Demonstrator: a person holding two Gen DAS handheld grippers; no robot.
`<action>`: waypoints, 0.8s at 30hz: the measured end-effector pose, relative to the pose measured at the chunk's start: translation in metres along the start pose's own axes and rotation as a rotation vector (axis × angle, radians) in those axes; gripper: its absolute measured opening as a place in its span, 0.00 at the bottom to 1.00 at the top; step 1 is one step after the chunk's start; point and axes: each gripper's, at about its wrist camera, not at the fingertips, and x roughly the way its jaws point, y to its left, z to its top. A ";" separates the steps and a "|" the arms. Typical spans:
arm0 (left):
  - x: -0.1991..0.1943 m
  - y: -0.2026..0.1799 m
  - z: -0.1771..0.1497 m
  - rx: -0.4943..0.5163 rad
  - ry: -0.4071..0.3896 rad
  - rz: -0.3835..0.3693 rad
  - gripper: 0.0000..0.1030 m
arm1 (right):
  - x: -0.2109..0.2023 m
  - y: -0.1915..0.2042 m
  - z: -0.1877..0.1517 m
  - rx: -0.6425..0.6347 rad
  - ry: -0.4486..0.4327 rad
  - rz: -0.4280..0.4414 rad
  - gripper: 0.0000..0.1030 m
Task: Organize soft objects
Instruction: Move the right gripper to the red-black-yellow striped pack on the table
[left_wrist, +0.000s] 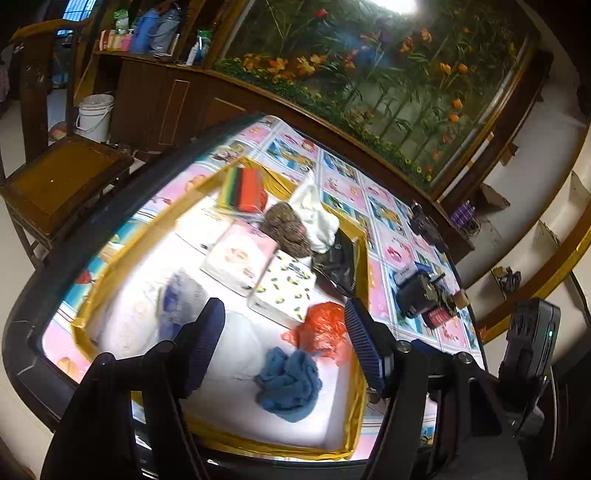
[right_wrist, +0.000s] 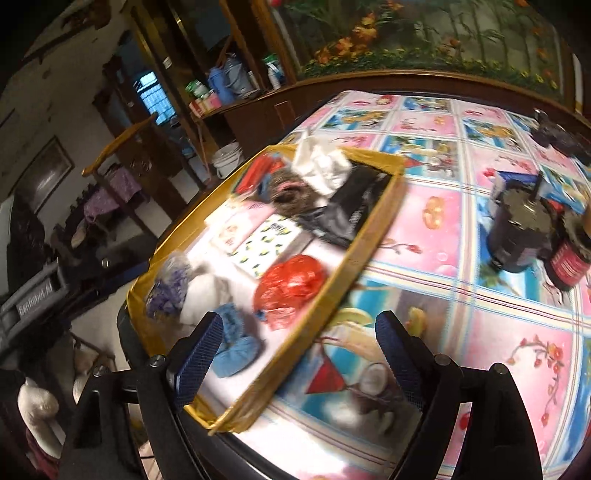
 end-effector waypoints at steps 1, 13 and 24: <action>0.002 -0.005 -0.001 0.007 0.009 -0.001 0.64 | -0.005 -0.009 0.000 0.018 -0.009 0.002 0.84; 0.023 -0.055 -0.014 0.105 0.083 -0.026 0.64 | -0.069 -0.152 -0.003 0.355 -0.129 0.094 0.87; 0.052 -0.072 -0.021 0.127 0.152 -0.066 0.64 | -0.053 -0.223 0.115 0.398 0.059 0.168 0.92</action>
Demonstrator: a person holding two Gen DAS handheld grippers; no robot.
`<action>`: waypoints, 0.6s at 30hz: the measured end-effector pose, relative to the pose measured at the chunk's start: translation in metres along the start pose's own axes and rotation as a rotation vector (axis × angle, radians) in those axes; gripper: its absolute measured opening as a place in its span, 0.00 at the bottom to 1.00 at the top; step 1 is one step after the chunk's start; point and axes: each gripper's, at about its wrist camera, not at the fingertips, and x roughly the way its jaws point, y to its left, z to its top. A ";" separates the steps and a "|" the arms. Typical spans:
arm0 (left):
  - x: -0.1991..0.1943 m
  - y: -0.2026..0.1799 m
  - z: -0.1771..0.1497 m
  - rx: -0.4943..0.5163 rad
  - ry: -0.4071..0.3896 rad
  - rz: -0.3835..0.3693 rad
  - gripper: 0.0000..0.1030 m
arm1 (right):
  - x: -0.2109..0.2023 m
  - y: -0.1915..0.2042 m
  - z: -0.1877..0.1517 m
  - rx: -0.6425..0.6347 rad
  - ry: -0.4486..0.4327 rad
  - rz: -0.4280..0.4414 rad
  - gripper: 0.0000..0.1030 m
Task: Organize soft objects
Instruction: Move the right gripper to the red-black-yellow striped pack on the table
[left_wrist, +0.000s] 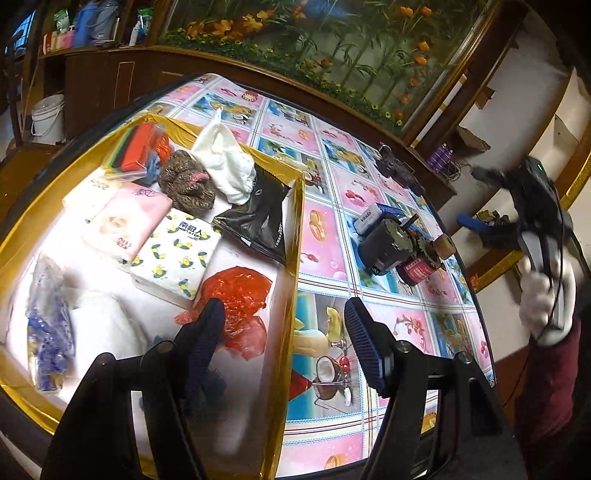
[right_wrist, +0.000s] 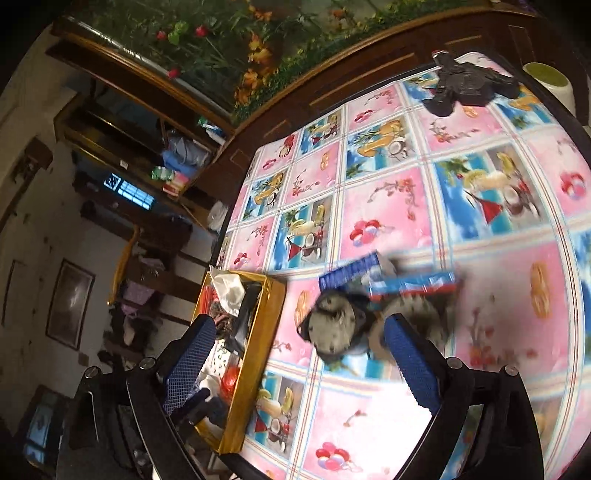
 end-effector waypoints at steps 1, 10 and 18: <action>0.001 0.001 0.000 -0.001 0.003 -0.002 0.64 | 0.010 0.003 0.012 -0.002 0.039 -0.008 0.92; 0.008 0.013 0.007 -0.020 0.016 -0.017 0.64 | 0.129 0.010 0.072 0.031 0.410 -0.131 0.91; 0.021 0.027 0.013 -0.047 0.038 -0.010 0.64 | 0.138 -0.021 0.115 0.107 0.328 -0.290 0.91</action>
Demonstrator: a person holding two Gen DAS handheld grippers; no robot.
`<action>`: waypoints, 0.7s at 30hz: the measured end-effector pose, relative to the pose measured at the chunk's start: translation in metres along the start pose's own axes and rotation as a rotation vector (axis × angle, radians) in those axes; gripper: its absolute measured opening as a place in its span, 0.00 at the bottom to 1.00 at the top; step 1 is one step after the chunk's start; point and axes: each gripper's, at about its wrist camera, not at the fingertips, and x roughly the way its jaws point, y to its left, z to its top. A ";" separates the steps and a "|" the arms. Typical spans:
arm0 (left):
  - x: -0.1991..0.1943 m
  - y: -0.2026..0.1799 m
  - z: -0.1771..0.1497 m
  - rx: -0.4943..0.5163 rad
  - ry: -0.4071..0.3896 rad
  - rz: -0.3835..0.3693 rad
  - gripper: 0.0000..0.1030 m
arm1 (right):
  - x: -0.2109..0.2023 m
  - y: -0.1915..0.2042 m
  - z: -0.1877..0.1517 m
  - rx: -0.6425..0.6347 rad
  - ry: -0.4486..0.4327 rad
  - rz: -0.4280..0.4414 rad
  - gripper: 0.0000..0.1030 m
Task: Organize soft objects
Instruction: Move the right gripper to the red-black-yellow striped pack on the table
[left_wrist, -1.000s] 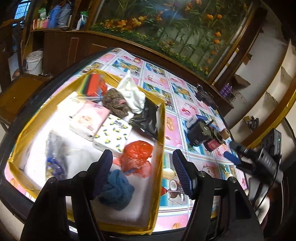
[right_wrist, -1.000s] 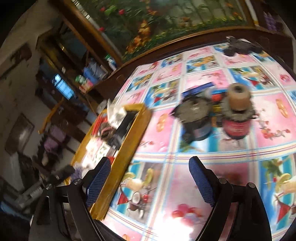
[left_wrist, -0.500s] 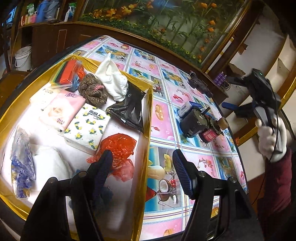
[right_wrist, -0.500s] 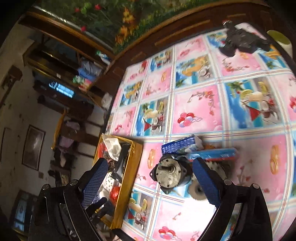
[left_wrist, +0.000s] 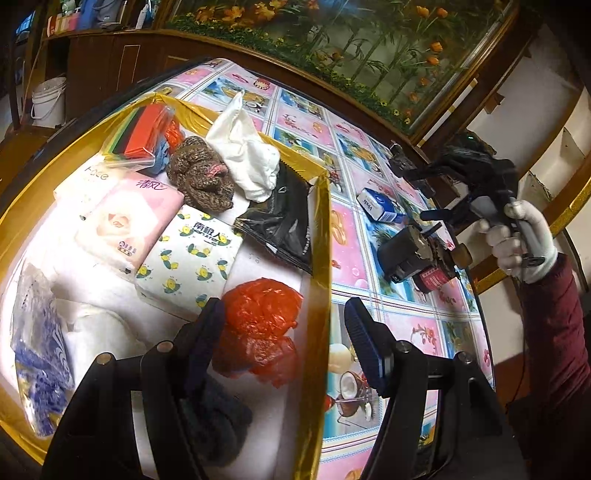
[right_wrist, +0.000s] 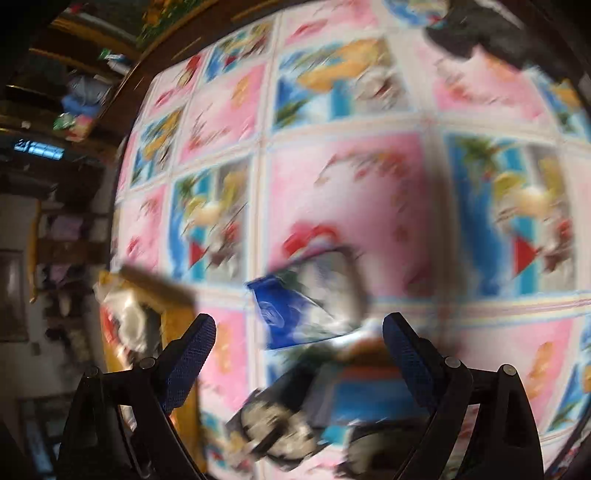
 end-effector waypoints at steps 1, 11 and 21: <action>0.001 0.001 0.001 -0.002 0.001 0.002 0.64 | -0.005 -0.001 0.000 0.005 0.017 0.064 0.90; 0.017 -0.010 0.006 0.014 0.022 -0.014 0.64 | -0.011 0.034 -0.030 -0.143 0.204 0.169 0.92; 0.010 -0.012 0.006 0.023 0.020 -0.007 0.64 | 0.008 -0.010 0.012 -0.010 0.087 -0.002 0.91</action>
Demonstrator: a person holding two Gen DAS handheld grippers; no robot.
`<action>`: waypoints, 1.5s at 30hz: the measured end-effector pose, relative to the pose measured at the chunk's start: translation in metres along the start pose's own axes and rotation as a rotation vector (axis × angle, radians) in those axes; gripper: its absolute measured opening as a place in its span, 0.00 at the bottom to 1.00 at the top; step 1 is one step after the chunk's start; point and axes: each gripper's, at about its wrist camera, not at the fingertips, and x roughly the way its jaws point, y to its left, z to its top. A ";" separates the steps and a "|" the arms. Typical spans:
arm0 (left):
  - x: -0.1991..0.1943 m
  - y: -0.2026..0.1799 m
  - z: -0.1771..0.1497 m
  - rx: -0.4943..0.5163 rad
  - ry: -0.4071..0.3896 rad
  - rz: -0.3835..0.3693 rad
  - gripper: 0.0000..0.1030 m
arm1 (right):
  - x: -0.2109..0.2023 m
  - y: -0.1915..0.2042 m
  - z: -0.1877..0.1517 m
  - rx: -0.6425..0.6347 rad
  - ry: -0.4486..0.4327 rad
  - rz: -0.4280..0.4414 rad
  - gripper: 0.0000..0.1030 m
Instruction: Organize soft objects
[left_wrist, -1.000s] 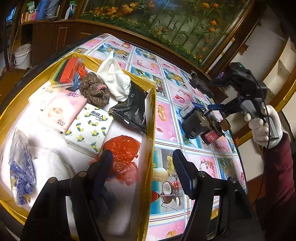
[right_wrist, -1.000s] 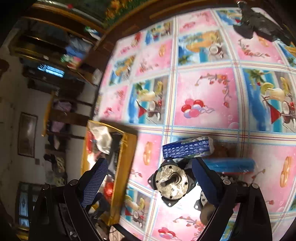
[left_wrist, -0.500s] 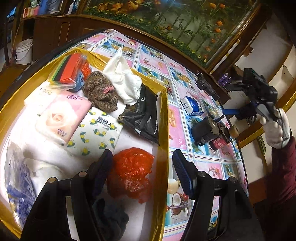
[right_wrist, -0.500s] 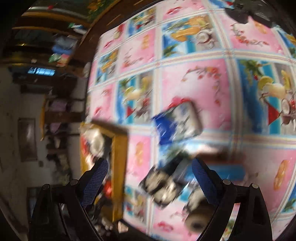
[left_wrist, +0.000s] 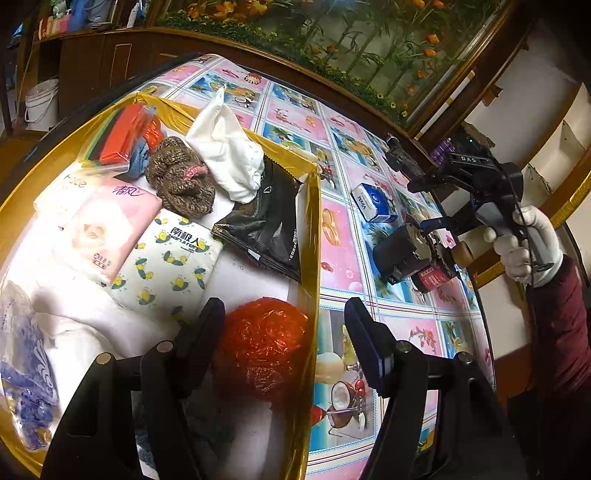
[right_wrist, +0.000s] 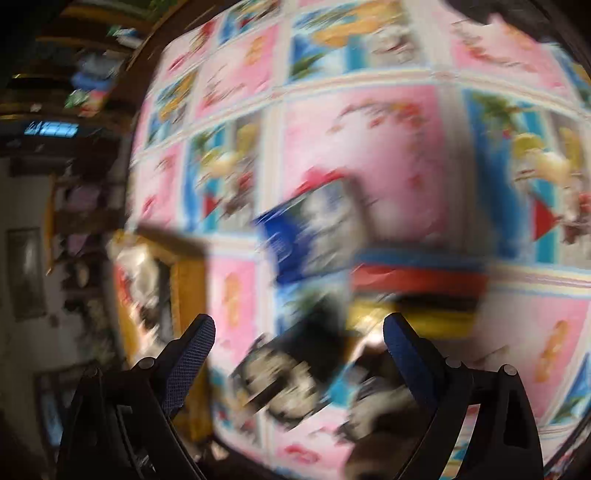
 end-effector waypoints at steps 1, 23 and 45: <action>0.000 0.000 0.000 0.001 0.000 0.000 0.64 | -0.005 -0.006 0.003 0.023 -0.029 0.018 0.91; 0.001 -0.038 0.021 0.081 -0.014 0.078 0.67 | -0.032 -0.110 -0.121 0.031 -0.656 0.223 0.92; 0.201 -0.180 0.153 0.548 0.262 0.059 0.67 | -0.005 -0.123 -0.104 0.029 -0.566 0.221 0.93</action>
